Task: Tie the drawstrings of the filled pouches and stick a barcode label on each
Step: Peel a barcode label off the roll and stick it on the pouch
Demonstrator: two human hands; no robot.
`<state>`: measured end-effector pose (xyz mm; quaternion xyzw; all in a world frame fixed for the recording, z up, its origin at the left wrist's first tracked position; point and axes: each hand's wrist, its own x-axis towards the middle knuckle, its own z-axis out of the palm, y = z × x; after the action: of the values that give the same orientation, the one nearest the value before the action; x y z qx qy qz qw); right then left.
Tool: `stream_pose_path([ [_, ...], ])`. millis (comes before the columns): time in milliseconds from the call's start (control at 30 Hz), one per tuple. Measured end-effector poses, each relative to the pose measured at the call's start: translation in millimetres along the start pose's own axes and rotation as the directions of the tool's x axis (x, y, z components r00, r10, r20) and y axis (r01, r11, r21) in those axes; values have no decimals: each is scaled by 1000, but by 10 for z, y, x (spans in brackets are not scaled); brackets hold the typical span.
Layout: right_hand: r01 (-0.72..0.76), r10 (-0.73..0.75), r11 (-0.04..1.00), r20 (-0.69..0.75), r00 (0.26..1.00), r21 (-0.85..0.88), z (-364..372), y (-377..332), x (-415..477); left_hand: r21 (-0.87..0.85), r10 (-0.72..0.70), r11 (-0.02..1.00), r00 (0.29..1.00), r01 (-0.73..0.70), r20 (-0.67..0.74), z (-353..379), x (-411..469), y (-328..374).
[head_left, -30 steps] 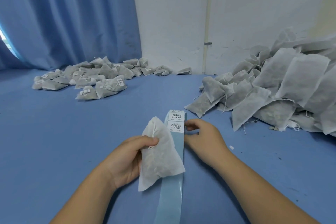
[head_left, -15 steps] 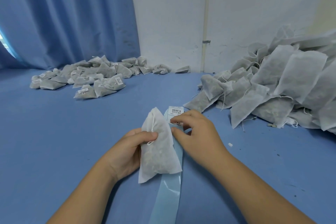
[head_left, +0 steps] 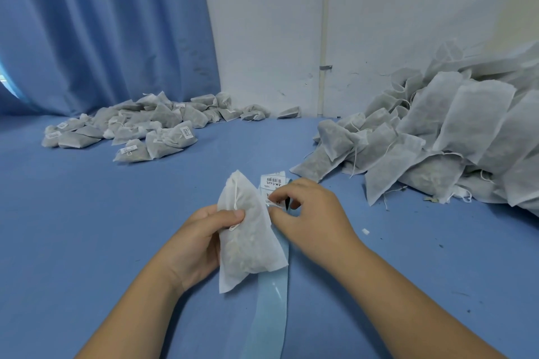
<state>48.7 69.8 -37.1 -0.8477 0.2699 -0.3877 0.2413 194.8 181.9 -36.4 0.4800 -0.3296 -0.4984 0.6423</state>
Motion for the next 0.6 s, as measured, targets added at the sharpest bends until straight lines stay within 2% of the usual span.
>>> stream_pose_path([
  [300, 18, -11, 990, 46, 999, -141, -73, -96, 68, 8, 0, 1000, 999, 0, 35, -42, 4, 10],
  [600, 41, 3, 975, 198, 980, -217, -158, -181, 192, 74, -30, 997, 998, 27, 49, -31, -20, 22],
])
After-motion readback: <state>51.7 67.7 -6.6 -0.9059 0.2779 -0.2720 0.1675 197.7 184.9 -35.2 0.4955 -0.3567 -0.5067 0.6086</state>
